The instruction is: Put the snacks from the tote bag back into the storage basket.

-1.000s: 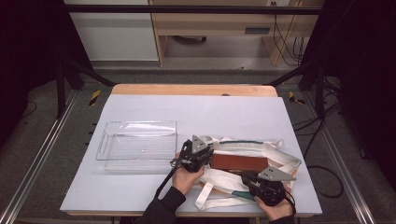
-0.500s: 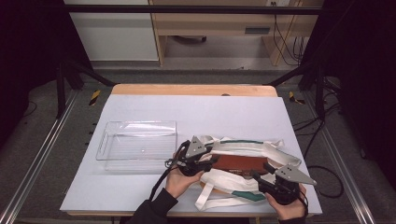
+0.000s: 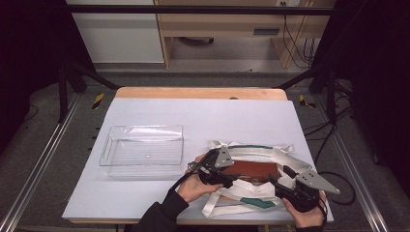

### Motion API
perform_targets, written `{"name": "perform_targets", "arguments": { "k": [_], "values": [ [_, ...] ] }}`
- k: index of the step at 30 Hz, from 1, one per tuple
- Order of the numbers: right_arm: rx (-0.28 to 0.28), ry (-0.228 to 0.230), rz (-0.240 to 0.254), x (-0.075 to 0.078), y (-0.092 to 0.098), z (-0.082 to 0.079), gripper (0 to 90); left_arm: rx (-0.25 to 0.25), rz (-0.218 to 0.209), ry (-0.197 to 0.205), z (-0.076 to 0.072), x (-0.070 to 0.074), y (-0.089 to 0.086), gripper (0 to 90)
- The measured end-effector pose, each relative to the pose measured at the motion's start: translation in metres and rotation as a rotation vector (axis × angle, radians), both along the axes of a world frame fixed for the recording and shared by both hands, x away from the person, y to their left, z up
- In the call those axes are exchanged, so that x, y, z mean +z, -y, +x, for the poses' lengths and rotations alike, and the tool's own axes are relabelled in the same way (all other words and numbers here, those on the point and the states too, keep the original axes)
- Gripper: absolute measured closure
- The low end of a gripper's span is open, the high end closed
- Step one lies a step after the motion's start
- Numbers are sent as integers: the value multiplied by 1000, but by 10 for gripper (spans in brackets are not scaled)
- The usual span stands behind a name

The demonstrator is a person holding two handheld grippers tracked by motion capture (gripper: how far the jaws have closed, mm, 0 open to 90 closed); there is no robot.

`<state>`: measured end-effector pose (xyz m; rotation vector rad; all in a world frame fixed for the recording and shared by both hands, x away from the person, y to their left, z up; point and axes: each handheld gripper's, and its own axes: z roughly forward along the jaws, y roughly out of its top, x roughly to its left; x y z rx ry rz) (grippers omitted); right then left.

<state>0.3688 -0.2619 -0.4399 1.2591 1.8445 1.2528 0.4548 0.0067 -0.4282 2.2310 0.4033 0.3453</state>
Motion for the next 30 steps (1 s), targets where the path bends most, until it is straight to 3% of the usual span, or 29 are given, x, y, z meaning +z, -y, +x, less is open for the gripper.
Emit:
{"name": "perform_targets", "arguments": {
  "k": [5,7,9,13,17,22,30],
  "values": [
    [3,0,-5,-1,0,1,380,-40,50,-6,3,-8,5,305],
    [4,-6,-4,-1,0,1,381,-41,50,8,5,-9,6,293],
    [5,-6,-2,-2,0,1,381,-41,35,-6,7,-9,8,289],
    [4,-14,5,-3,2,2,382,-42,45,-14,13,-9,11,279],
    [4,-14,5,-5,4,3,382,-52,96,-41,21,-15,15,251],
    [-2,-15,7,-5,6,3,387,-61,97,-54,23,-17,17,246],
    [0,-21,10,-6,5,3,398,-79,143,-54,27,-19,22,250]
  ]
}}
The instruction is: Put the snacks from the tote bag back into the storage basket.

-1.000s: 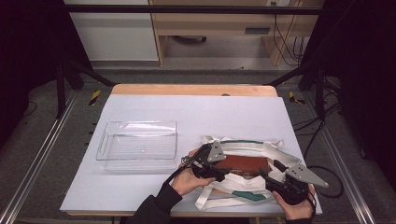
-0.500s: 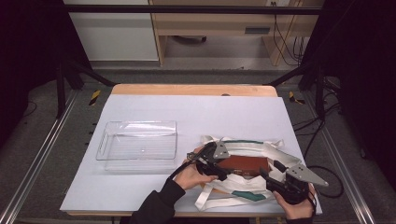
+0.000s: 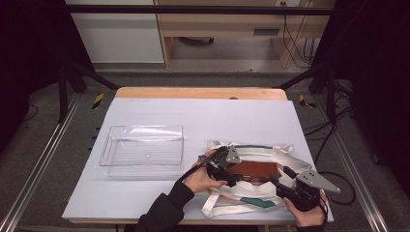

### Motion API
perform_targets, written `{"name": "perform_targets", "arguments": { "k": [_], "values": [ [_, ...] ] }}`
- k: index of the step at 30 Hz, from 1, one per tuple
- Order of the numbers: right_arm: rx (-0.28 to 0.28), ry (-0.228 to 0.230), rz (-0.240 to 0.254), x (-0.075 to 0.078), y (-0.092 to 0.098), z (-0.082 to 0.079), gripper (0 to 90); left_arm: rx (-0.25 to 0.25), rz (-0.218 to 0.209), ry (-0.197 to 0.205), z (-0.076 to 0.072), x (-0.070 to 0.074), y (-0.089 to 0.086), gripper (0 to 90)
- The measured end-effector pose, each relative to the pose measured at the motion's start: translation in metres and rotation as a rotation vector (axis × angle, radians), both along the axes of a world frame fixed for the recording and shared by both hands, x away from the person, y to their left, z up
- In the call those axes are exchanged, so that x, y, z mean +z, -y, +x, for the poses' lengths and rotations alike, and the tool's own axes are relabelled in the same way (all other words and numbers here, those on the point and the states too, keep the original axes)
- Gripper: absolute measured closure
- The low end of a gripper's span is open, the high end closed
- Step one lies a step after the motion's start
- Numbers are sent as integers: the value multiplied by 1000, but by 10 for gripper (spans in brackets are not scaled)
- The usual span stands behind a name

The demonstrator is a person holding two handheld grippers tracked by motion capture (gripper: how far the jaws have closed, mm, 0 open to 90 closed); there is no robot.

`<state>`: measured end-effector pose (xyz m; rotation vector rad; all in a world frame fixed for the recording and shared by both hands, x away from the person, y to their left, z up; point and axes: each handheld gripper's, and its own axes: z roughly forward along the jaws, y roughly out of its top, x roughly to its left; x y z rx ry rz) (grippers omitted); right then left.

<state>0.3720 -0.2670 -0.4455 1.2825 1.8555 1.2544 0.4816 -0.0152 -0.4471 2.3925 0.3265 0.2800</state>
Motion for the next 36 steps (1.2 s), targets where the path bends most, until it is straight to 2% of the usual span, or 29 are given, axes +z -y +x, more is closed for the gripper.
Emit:
{"name": "perform_targets", "arguments": {
  "k": [3,5,9,12,14,16,21,25,31,33,36],
  "values": [
    [1,0,0,0,-1,0,400,-16,30,19,-2,2,1,288],
    [0,-1,-1,-1,-1,0,401,-20,43,14,-3,4,0,311],
    [-6,4,3,-1,2,0,402,-21,36,-47,-6,9,-4,367],
    [-10,7,12,-1,5,-1,402,-22,33,-75,-10,14,-9,407],
    [-13,5,16,-1,5,-1,402,-17,26,-78,-11,14,-10,410],
    [-14,7,16,-1,6,-1,401,-12,26,-65,-13,9,-10,408],
    [-13,9,17,0,5,-2,398,-11,25,-35,-14,10,-8,375],
    [-17,17,22,1,6,-2,398,-20,8,-36,-13,11,0,323],
    [-38,30,20,3,8,-3,353,-50,55,-15,-8,10,24,343],
    [-45,35,11,3,8,-3,329,-55,79,-20,-5,10,29,365],
    [-52,38,10,4,9,-3,305,-70,86,-39,-1,10,32,369]
  ]
}}
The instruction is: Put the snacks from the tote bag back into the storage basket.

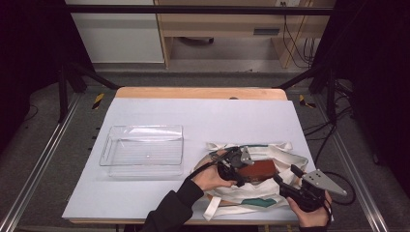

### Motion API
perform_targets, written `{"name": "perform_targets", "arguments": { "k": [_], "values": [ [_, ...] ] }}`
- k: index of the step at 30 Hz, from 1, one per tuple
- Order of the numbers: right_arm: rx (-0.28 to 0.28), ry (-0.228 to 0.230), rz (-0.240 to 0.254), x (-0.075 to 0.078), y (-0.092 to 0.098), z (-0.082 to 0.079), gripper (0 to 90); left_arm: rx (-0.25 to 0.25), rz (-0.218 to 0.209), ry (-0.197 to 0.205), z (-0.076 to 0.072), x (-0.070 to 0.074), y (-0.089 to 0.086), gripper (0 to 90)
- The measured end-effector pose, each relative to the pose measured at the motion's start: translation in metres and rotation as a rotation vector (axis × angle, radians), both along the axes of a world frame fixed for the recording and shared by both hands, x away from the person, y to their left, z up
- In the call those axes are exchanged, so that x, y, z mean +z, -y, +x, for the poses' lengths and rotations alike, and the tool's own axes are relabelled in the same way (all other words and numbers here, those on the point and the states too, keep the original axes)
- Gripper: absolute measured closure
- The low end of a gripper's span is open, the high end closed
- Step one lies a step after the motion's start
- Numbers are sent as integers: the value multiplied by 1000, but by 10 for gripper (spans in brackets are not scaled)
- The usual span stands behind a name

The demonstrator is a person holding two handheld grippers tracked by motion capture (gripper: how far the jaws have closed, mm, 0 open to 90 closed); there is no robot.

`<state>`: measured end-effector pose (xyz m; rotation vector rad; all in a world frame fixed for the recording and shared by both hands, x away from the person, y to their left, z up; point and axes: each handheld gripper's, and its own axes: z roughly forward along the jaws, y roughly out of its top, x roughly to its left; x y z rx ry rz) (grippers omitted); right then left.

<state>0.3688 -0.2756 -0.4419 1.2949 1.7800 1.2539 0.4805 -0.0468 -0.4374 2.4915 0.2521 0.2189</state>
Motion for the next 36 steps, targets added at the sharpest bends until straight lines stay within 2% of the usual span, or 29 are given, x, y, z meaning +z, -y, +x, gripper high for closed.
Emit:
{"name": "perform_targets", "arguments": {
  "k": [3,7,13,19,22,29,30,36],
  "values": [
    [-4,-2,0,-1,1,1,298,-11,3,-10,2,-1,1,373],
    [-6,-8,7,-1,0,1,298,-22,16,4,3,-4,6,373],
    [-7,-5,1,-2,1,1,303,-36,41,-16,6,-7,11,392],
    [-8,-2,5,-3,2,1,304,-49,45,-34,6,-4,10,421],
    [-11,-5,4,-3,3,1,304,-52,29,-50,7,-2,8,426],
    [-35,28,24,1,7,-3,287,-56,-12,-48,7,15,0,428],
    [-38,36,26,2,8,-3,278,-65,-11,-36,6,24,-3,429],
    [-52,51,31,5,11,-5,234,-57,-38,-17,4,46,-10,430]
  ]
}}
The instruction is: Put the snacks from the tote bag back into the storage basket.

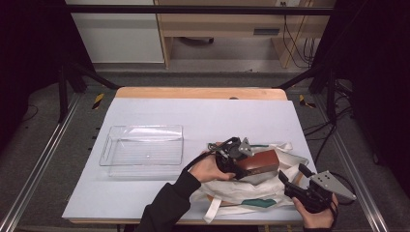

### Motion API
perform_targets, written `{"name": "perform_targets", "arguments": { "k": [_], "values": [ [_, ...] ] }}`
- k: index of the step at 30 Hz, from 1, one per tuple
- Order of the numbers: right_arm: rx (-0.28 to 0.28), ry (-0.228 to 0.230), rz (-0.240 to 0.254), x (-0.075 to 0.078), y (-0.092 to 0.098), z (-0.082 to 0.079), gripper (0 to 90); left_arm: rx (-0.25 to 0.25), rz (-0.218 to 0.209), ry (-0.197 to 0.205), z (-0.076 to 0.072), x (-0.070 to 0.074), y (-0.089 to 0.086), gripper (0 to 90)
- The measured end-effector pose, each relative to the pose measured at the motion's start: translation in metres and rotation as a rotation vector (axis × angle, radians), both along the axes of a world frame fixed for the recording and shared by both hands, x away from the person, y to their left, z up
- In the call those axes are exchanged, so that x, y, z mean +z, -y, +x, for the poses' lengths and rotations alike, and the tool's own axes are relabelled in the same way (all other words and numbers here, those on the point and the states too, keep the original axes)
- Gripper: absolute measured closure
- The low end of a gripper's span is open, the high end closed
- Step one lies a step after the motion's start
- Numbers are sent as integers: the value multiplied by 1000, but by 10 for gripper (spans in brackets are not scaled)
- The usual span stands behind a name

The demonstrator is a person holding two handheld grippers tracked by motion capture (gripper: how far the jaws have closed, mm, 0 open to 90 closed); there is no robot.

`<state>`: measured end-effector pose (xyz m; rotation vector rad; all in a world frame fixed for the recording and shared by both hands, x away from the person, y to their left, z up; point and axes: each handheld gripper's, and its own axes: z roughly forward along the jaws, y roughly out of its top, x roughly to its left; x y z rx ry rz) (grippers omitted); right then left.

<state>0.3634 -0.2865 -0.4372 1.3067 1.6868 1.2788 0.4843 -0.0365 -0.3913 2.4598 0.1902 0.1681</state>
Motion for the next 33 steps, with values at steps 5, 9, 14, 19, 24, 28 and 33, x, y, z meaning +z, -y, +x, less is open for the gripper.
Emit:
{"name": "perform_targets", "arguments": {
  "k": [5,9,14,19,24,28,33],
  "values": [
    [2,-2,-2,-1,-1,1,203,8,-35,11,-2,19,-11,431],
    [6,-7,-8,-2,-3,2,195,9,-48,20,-3,33,-21,431],
    [10,-4,-14,-2,-5,2,192,13,-39,35,-5,46,-35,431],
    [13,-7,-22,-3,-7,2,189,21,-41,46,-5,57,-53,430],
    [22,-4,-33,-3,-12,3,178,46,-31,65,-4,65,-71,430],
    [27,-9,-44,-3,-15,3,167,72,-29,72,-2,69,-88,430],
    [32,-15,-45,-4,-17,4,163,98,-31,82,0,73,-106,430]
  ]
}}
